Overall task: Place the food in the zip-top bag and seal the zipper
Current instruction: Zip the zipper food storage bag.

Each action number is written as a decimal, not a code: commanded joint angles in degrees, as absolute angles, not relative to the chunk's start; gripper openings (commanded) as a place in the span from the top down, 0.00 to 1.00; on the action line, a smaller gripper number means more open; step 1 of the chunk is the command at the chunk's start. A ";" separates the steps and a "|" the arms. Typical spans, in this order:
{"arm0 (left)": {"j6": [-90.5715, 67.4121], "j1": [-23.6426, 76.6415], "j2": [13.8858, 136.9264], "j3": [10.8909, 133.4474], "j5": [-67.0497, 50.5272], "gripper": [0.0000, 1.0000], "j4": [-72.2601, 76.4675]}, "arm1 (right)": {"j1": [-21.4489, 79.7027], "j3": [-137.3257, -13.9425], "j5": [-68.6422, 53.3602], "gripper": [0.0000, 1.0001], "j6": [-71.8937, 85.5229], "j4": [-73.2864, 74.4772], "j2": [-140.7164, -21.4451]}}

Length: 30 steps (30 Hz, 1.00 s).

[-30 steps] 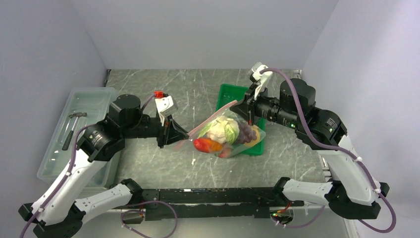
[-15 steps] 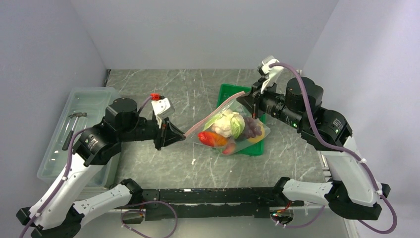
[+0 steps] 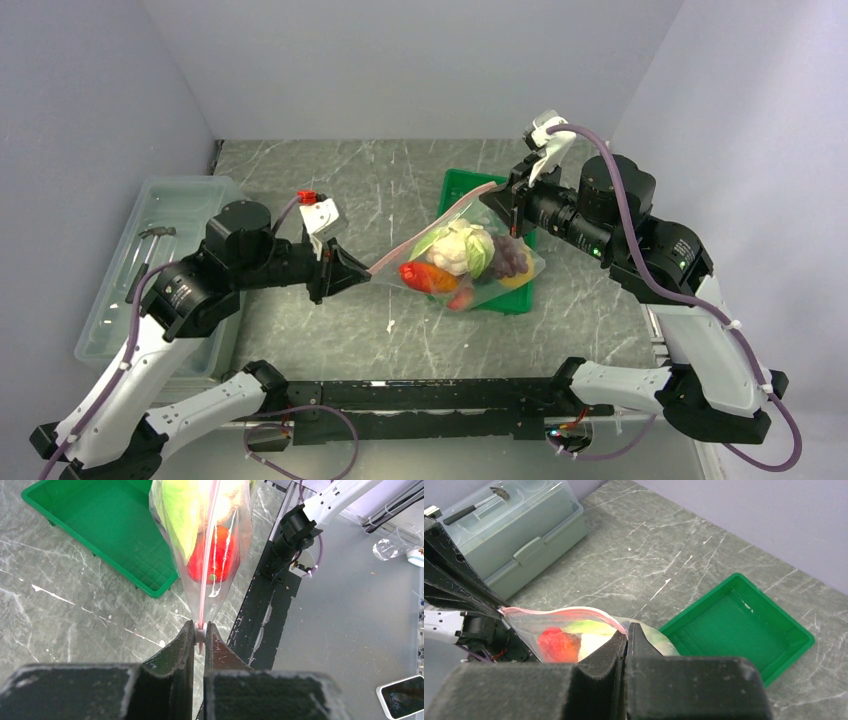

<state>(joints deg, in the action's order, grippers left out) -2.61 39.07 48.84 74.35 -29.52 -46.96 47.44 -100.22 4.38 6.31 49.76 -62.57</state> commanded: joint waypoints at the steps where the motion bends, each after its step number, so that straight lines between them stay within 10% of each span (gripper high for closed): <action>1: -3.02 39.02 48.33 73.65 -28.50 1.00 -51.03 | 46.71 -103.94 8.16 1.00 6.46 40.61 -60.97; 8: -3.08 38.99 49.39 74.89 -28.64 0.96 -50.19 | 46.67 -101.71 3.76 1.00 4.64 40.03 -60.89; 19: -4.15 39.02 51.46 80.37 -27.34 0.41 -46.74 | 46.67 -104.19 -5.46 1.00 2.00 44.86 -65.04; 30: -3.67 39.02 56.52 84.92 -27.87 0.28 -43.75 | 46.67 -103.42 -14.99 1.00 0.88 46.52 -66.27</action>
